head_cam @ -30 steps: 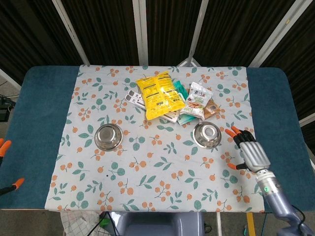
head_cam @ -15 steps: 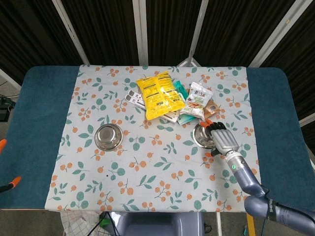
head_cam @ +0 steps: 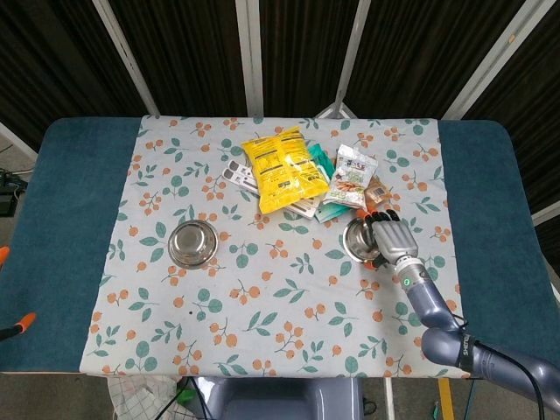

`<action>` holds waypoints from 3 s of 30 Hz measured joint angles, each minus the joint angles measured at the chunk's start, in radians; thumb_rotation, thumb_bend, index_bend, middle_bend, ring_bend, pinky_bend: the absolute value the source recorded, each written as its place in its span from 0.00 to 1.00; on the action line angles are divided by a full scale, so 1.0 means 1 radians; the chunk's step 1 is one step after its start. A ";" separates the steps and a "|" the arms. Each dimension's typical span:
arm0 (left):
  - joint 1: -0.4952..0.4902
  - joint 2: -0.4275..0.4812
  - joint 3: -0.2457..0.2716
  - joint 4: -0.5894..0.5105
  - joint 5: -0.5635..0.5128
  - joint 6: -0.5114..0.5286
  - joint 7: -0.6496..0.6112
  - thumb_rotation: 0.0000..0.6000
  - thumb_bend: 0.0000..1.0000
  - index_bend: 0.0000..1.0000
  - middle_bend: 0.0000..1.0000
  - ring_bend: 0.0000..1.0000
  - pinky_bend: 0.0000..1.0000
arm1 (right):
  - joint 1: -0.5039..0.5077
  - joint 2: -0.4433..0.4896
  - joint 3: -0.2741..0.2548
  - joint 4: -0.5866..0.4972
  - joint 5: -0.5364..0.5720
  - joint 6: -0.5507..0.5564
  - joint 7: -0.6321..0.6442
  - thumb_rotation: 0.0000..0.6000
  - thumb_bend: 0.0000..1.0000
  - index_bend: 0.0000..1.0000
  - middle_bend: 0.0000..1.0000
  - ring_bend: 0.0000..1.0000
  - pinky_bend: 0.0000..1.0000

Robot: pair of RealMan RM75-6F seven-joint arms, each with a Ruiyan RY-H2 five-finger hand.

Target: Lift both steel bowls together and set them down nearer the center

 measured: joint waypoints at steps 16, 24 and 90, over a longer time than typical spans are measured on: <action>-0.007 -0.004 0.006 -0.005 0.001 -0.017 0.006 1.00 0.01 0.05 0.00 0.00 0.05 | 0.034 -0.004 -0.043 0.039 0.036 -0.012 -0.037 1.00 0.00 0.15 0.08 0.20 0.01; -0.009 -0.006 0.007 -0.004 0.002 -0.019 0.004 1.00 0.02 0.05 0.00 0.00 0.05 | 0.051 -0.027 -0.056 0.061 0.047 -0.020 -0.040 1.00 0.00 0.15 0.08 0.20 0.01; -0.763 -0.401 -0.159 0.255 -0.446 -0.903 0.027 1.00 0.00 0.05 0.00 0.00 0.03 | -0.174 0.470 -0.042 -0.259 -0.253 0.227 0.311 1.00 0.00 0.27 0.26 0.34 0.04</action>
